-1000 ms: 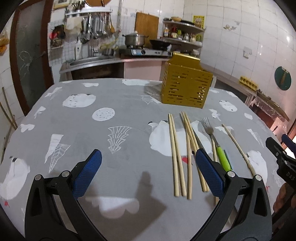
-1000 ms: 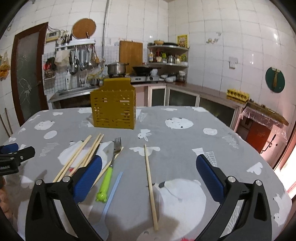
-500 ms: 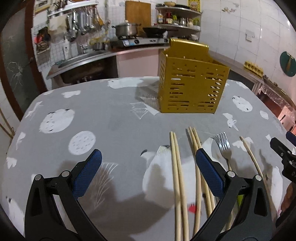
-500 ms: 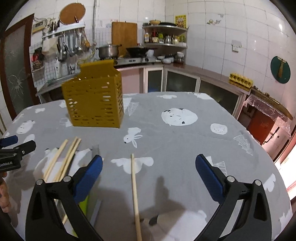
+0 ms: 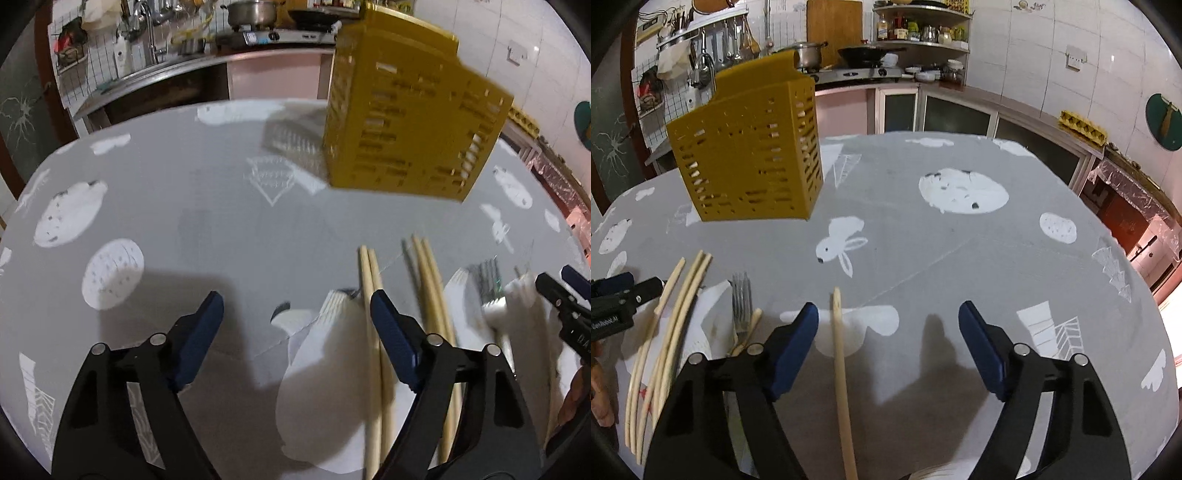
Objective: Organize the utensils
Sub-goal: 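Move the right tool toward a lone chopstick while the left tool approaches the chopstick pile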
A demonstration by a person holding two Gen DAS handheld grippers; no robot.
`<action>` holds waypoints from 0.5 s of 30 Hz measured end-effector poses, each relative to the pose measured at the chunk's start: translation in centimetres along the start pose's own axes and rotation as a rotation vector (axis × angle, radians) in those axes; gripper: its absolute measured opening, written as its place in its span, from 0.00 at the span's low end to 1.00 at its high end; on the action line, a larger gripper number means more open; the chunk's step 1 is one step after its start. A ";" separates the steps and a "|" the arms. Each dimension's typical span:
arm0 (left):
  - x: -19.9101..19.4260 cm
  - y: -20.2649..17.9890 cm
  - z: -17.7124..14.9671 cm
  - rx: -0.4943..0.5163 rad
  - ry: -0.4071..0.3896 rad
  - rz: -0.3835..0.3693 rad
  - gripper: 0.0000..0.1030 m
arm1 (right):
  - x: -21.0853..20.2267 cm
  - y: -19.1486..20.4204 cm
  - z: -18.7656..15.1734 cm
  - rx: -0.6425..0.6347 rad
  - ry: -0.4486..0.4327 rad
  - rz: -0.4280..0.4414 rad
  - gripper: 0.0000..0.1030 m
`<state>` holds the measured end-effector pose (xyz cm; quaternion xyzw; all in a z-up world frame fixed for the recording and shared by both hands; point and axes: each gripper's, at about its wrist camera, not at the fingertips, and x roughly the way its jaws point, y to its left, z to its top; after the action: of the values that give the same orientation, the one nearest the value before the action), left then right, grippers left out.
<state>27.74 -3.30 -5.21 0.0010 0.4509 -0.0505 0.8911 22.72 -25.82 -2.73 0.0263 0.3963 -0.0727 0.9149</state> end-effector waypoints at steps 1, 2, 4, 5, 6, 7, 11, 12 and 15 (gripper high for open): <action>-0.1 -0.1 -0.1 0.005 -0.010 0.003 0.77 | 0.0 0.0 -0.1 0.003 0.004 0.001 0.74; -0.3 -0.2 -0.1 0.015 -0.017 0.012 0.77 | 0.1 -0.1 -0.2 0.005 0.007 0.004 0.74; -0.6 -0.6 -0.2 0.031 -0.030 0.013 0.77 | 0.1 -0.2 -0.3 0.009 0.008 0.003 0.74; -0.7 -0.7 -0.3 0.034 -0.034 0.009 0.77 | 0.1 -0.3 -0.3 0.011 0.008 0.000 0.74; -0.8 -0.8 -0.4 0.040 -0.038 0.005 0.77 | 0.1 -0.3 -0.4 0.012 0.009 -0.001 0.74; -0.7 -1.0 -0.5 0.050 -0.039 0.007 0.77 | 0.2 -0.4 -0.4 0.014 0.013 -0.002 0.74; -0.4 -1.2 -0.5 0.059 -0.041 0.008 0.77 | 0.6 -0.5 -0.5 0.017 0.026 -0.006 0.71; -0.5 -1.1 -0.5 0.054 -0.040 0.005 0.77 | 0.6 -0.6 -0.6 0.017 0.024 -0.007 0.71; -0.4 -0.6 -0.5 0.040 -0.037 0.003 0.77 | 1.1 -0.4 -0.9 0.008 0.040 -0.011 0.69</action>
<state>27.07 -3.83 -5.18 0.0186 0.4333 -0.0584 0.8992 22.74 -26.26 -4.12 0.0295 0.4143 -0.0787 0.9062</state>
